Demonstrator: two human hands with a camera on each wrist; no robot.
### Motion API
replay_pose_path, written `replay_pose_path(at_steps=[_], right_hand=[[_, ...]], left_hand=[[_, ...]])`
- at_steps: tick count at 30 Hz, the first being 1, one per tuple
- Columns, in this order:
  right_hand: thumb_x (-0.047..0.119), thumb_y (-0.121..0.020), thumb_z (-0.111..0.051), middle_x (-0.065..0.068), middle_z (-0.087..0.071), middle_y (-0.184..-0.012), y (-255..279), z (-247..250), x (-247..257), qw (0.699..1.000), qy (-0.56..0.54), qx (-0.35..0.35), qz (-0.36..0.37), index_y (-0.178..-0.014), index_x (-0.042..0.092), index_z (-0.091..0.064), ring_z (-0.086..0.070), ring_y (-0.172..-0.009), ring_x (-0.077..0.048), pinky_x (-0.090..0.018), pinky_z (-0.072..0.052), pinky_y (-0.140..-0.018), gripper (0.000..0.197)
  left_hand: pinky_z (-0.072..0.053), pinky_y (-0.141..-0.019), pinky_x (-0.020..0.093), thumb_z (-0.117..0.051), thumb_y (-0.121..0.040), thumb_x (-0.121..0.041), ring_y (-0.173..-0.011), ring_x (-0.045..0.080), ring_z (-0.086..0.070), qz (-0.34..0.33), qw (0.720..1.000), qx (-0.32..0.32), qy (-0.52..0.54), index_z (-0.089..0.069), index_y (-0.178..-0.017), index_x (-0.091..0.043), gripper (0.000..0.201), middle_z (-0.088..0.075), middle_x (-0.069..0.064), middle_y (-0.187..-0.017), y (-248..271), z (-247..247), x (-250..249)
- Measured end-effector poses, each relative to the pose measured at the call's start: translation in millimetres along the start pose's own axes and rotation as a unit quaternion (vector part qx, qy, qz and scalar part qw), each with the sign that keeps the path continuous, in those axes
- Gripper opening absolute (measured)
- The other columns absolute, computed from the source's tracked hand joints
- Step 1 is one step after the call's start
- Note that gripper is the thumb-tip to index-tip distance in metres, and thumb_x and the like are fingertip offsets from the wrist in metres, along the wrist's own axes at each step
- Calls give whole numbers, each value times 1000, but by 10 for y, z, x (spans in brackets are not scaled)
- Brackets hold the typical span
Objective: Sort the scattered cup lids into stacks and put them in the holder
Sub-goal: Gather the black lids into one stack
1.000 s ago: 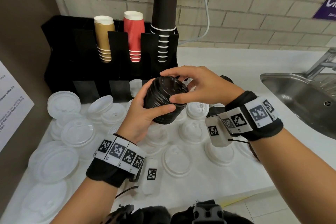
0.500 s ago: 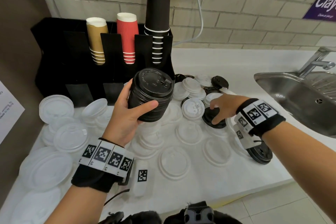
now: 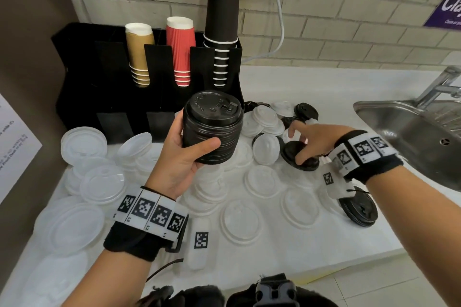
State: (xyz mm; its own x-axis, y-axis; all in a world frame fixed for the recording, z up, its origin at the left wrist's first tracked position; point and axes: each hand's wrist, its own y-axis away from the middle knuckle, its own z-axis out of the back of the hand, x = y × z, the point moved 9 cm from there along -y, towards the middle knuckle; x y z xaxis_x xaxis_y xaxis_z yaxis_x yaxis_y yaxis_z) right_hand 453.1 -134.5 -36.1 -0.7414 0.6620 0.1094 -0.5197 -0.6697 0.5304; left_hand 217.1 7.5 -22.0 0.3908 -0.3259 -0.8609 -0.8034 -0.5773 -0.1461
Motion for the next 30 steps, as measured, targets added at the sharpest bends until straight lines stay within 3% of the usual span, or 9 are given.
replay_pose_path(at_steps=[4,7,9,11,13,16,19,26,30], right_hand=[[22,-71,-80,-4,-58,-116,245,395,308,978,-160,-67,113,-106,39,-46,-64,-90,-23,-37,-51,-84,52],[11,-74,-78,-13,-57,-117,506,631,674,915,-311,-115,229,-106,34,-53,-62,-88,-24,-41,-49,-88,47],[18,-72,-75,-3,-59,-110,705,739,904,869,-372,-142,295,-113,34,-54,-62,-90,-19,-31,-53,-83,49],[23,-73,-73,4,-58,-109,870,789,1109,846,-369,-174,344,-118,37,-53,-61,-94,-14,-23,-51,-79,51],[24,-76,-74,7,-58,-112,985,785,1288,844,-321,-213,373,-120,38,-53,-58,-97,-8,-19,-49,-75,51],[20,-78,-77,25,-52,-110,1120,753,1514,842,-217,-275,410,-122,33,-53,-49,-98,12,-5,-40,-78,52],[19,-78,-78,27,-50,-106,1119,729,1605,849,-177,-283,411,-123,29,-55,-44,-97,18,0,-35,-78,52],[9,-79,-75,16,-55,-104,1057,730,1679,864,-178,-233,408,-121,26,-59,-50,-89,18,0,-37,-73,49],[12,-79,-75,6,-61,-113,976,717,1656,877,-189,-206,391,-124,28,-60,-55,-89,7,-7,-43,-73,50]], left_hand=[[-57,-75,27,-76,-65,0,-104,15,-69,2,1000,-6,-2,-58,-118,-28,63,-73,-5,-107,-9,-11,72],[-57,-77,28,-78,-67,0,-105,16,-69,7,1000,-8,-2,-59,-119,-26,61,-73,-3,-107,-13,-37,104],[-57,-76,28,-78,-67,-2,-105,16,-69,10,1000,-11,-4,-59,-118,-26,60,-73,-3,-107,-12,-49,110],[-58,-76,29,-79,-66,-2,-105,17,-68,10,1000,-16,-5,-58,-120,-26,62,-73,-3,-107,-10,-60,109],[-57,-74,29,-76,-63,-4,-105,16,-68,7,1000,-22,-7,-56,-124,-26,68,-73,-4,-106,-2,-66,95],[-57,-74,29,-79,-59,-6,-105,15,-69,9,1000,-27,-12,-52,-133,-26,81,-71,-5,-109,16,-78,79],[-57,-75,30,-83,-63,0,-109,18,-67,10,999,-23,-26,-52,-134,-28,83,-69,-1,-117,23,-85,73],[-57,-79,32,-83,-63,0,-114,23,-65,12,999,4,-47,-51,-136,-27,85,-64,8,-127,52,-114,61],[-58,-84,34,-82,-63,0,-116,23,-64,6,999,7,-50,-49,-138,-24,85,-64,7,-127,53,-107,47]])
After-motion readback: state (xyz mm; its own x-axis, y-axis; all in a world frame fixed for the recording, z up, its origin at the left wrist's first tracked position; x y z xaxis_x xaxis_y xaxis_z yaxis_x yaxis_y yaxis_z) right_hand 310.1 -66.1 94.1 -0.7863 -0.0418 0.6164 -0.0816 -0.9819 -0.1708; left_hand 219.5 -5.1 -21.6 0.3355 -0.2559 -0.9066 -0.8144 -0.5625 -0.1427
